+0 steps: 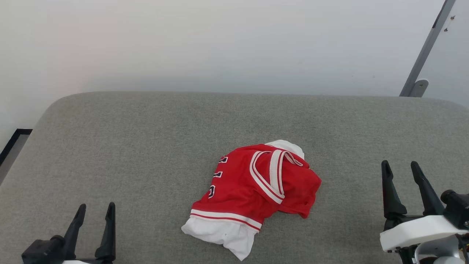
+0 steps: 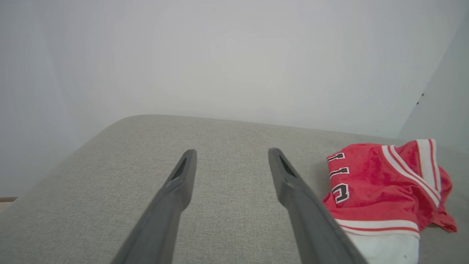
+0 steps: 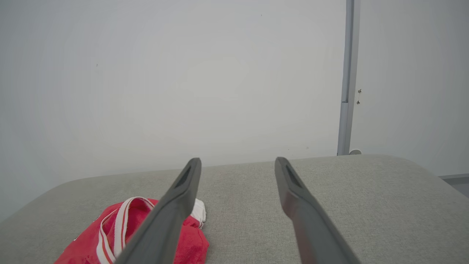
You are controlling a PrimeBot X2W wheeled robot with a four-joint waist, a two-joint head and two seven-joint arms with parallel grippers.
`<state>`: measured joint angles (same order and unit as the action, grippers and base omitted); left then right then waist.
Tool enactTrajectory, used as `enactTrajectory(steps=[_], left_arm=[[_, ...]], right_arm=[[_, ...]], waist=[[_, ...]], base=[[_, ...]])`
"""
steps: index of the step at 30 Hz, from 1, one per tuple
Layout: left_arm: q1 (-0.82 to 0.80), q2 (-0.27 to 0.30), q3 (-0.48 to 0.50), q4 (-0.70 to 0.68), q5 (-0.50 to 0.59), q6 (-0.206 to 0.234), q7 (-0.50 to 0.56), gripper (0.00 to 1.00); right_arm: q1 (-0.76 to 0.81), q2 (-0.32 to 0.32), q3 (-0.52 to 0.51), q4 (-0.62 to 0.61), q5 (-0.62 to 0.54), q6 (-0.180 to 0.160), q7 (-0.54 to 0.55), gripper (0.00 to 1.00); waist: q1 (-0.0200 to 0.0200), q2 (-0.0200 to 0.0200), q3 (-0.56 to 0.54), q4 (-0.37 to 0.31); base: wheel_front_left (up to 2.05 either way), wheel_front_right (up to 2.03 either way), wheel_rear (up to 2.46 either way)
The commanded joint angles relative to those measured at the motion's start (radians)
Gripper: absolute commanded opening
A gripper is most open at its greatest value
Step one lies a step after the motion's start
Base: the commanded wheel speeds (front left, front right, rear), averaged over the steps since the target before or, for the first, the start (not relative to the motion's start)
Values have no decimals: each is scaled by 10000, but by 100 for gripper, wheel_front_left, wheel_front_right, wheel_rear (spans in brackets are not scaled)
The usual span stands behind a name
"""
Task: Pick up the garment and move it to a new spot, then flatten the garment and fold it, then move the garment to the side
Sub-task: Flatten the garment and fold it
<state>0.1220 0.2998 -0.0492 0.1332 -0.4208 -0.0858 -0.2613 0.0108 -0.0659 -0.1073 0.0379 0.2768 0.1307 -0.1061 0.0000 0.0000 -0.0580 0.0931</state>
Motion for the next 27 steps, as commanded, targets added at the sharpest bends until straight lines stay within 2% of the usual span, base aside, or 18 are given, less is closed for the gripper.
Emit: enactTrajectory(steps=[1, 14, 27], left_arm=[[-131, -45, 65, 26, 68, -63, -51, 100], [-211, -454, 391, 132, 378, -360, -51, 100], [-494, -624, -19, 214, 571, -433, -51, 100]], right_arm=[[94, 32, -22, -1, -10, 1, -37, 100], [-69, 53, 185, 53, 213, 1, 159, 100], [-1438, -857, 938, 1034, 456, 1, 1429, 100]], waist=[[0, 0, -2, -3], [0, 0, 18, 156], [0, 0, 448, 783]], base=[[0, 0, 0], [0, 0, 0], [0, 0, 0]])
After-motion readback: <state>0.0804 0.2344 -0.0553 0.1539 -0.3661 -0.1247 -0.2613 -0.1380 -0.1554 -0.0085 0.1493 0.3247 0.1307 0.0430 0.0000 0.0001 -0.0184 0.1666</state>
